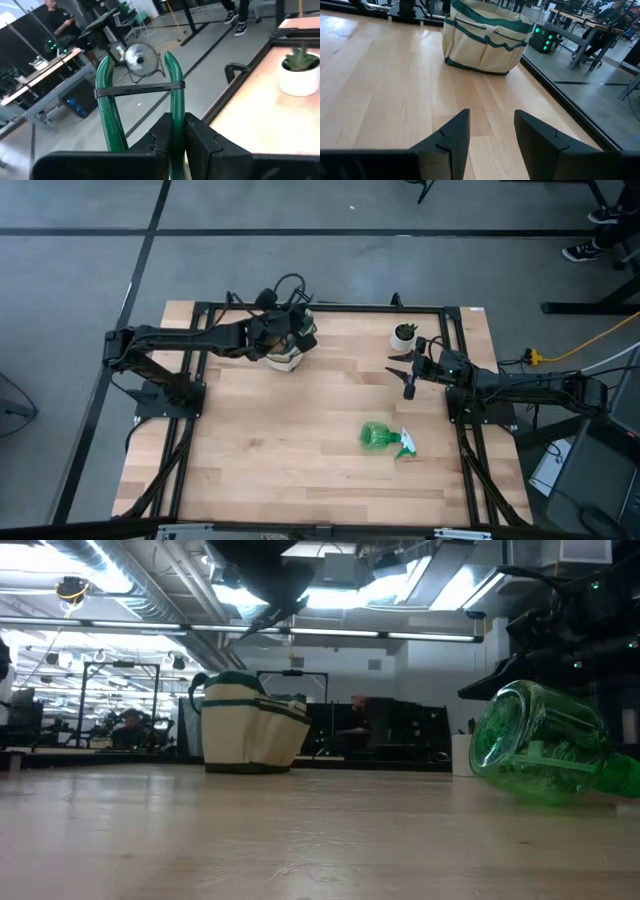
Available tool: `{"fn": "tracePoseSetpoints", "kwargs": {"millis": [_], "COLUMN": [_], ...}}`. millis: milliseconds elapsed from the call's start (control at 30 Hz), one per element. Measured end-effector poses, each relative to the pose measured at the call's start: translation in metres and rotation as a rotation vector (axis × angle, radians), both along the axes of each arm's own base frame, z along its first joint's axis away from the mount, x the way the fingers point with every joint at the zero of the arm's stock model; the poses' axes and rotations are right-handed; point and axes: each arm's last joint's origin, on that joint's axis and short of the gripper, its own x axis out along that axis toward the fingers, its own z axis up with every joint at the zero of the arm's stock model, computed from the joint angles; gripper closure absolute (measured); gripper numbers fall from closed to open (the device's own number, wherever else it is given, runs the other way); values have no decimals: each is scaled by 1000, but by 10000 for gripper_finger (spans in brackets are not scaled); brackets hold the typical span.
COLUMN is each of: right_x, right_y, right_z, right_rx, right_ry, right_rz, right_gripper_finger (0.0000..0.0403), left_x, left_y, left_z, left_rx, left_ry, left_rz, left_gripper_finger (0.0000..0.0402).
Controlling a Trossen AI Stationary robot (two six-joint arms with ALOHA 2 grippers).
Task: Pick & Place Garden tools in Gardening bag
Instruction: Put the shear cutter into the gardening bag
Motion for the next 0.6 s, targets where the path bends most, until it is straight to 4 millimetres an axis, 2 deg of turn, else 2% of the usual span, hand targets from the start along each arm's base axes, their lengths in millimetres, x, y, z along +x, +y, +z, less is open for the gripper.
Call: {"fn": "tracePoseSetpoints", "kwargs": {"millis": [167, 333, 467, 600], "right_x": [0, 0, 0, 0], "right_y": [0, 0, 0, 0], "right_z": [0, 0, 0, 0], "right_rx": [0, 0, 0, 0], "right_ry": [0, 0, 0, 0], "right_rz": [0, 0, 0, 0], "right_gripper_finger": [245, 245, 244, 244], "left_x": [-3, -2, 3, 14], "left_y": [9, 10, 0, -20], "left_z": [0, -9, -16, -22], "left_rx": [-42, -178, -244, -284], "left_ry": [-37, -101, -116, -84], "left_rz": [9, -106, -187, -345], "left_gripper_finger": [373, 373, 373, 373]}}
